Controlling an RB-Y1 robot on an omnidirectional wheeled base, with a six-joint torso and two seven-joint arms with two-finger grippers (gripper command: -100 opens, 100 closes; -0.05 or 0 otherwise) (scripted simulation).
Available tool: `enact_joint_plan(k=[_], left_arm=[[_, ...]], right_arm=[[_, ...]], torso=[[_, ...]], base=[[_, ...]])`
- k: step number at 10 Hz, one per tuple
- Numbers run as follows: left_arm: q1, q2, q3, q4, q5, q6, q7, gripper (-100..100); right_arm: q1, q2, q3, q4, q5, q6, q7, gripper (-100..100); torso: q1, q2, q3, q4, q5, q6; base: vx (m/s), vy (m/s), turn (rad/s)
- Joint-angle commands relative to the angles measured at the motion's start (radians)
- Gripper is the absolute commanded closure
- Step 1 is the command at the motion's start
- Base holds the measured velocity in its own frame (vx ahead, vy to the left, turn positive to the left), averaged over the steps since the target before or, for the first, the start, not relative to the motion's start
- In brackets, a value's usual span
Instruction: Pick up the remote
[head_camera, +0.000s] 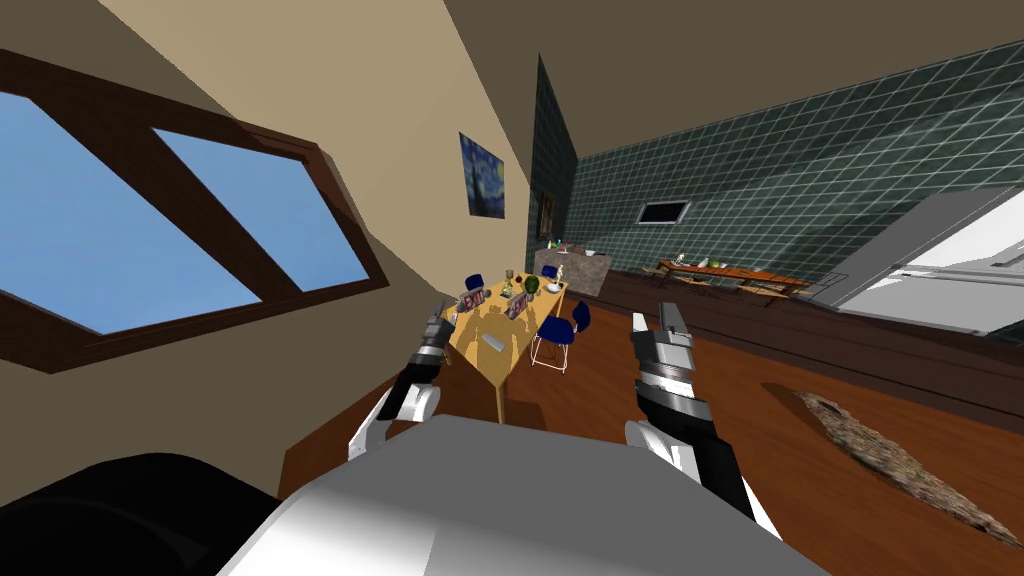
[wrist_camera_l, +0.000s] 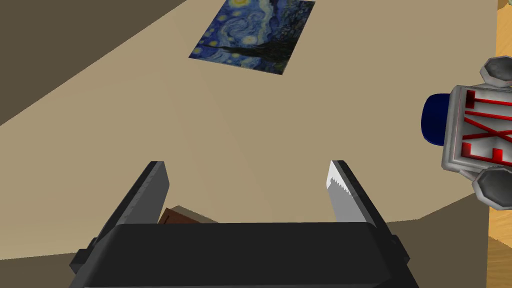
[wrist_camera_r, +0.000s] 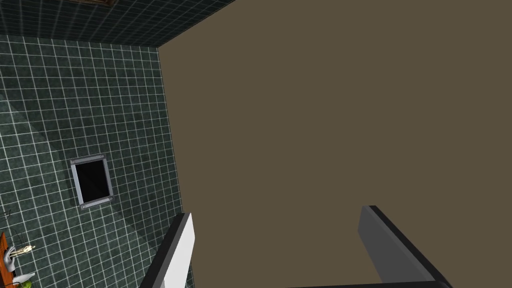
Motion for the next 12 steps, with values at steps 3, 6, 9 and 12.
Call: enact_joint_plan(k=[3,6,9,12], left_arm=[[-0.034,0.042,0.028,0.082,0.059,0.118,-0.052,-100],[-0.048,0.059,0.039,0.137,0.082,0.199,-0.074,-100],[-0.080,0.093,0.064,0.214,0.128,0.286,-0.122,-100],[-0.096,0.110,0.076,0.268,0.151,0.369,-0.148,-100]], right_arm=[[0.000,0.000,0.000,0.000,0.000,0.000,0.000,0],[0.000,0.000,0.000,0.000,0.000,0.000,0.000,0],[0.000,0.000,0.000,0.000,0.000,0.000,0.000,0],[0.000,0.000,0.000,0.000,0.000,0.000,0.000,0]], torso=[[0.001,0.000,0.000,0.000,0.000,0.000],[0.000,-0.001,0.000,0.000,0.000,0.000],[0.002,-0.001,-0.001,0.000,0.000,-0.001],[0.001,-0.002,-0.001,0.000,0.000,0.000]], base=[[-0.014,-0.062,-0.168],[-0.004,-0.052,-0.099],[0.006,-0.047,-0.129],[0.014,-0.045,-0.108]])
